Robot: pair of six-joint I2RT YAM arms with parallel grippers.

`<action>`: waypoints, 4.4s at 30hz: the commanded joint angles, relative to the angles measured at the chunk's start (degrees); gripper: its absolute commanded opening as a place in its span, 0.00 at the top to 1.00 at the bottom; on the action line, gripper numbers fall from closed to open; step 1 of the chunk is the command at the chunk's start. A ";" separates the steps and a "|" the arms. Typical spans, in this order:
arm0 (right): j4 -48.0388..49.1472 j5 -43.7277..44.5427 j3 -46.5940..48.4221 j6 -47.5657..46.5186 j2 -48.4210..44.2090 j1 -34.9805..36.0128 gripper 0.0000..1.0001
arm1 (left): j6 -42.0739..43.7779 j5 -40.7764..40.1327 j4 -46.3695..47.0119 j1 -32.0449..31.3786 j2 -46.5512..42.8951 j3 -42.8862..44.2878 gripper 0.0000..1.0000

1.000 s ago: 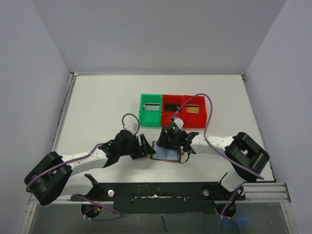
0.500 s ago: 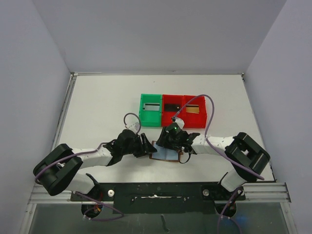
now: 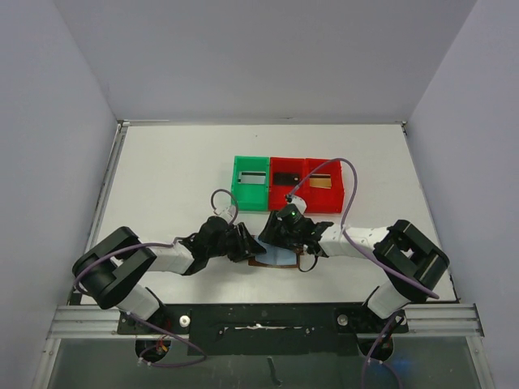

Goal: Take the credit cards out of the card holder

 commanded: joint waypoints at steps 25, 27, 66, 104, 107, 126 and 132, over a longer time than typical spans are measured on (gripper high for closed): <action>-11.91 0.19 -8.33 2.96 -20.99 -2.55 0.33 | 3.97 -3.15 -10.75 -0.53 -5.73 3.93 1.00; -12.01 0.12 -10.03 4.65 -22.67 -1.46 0.34 | 4.11 -2.87 -10.61 -0.70 -5.58 4.14 0.95; -5.89 0.13 -16.27 8.32 -22.53 -1.57 0.53 | 9.39 1.15 -15.29 0.06 -2.88 8.20 0.98; 17.16 -17.64 -23.01 10.69 -19.10 -6.15 0.79 | 6.80 -5.52 -18.47 -2.84 -6.56 6.12 1.00; 7.19 -10.99 -22.44 10.27 -24.08 -6.35 0.60 | 7.43 -7.38 -22.36 -2.75 -8.34 6.71 0.99; -25.80 18.63 2.49 -26.22 -41.61 -16.45 0.02 | 15.86 -31.59 -52.15 2.56 -33.45 17.20 0.28; -19.79 0.05 5.76 -35.88 -38.30 -41.43 0.02 | 21.74 -42.84 -60.71 9.10 -40.34 24.40 0.25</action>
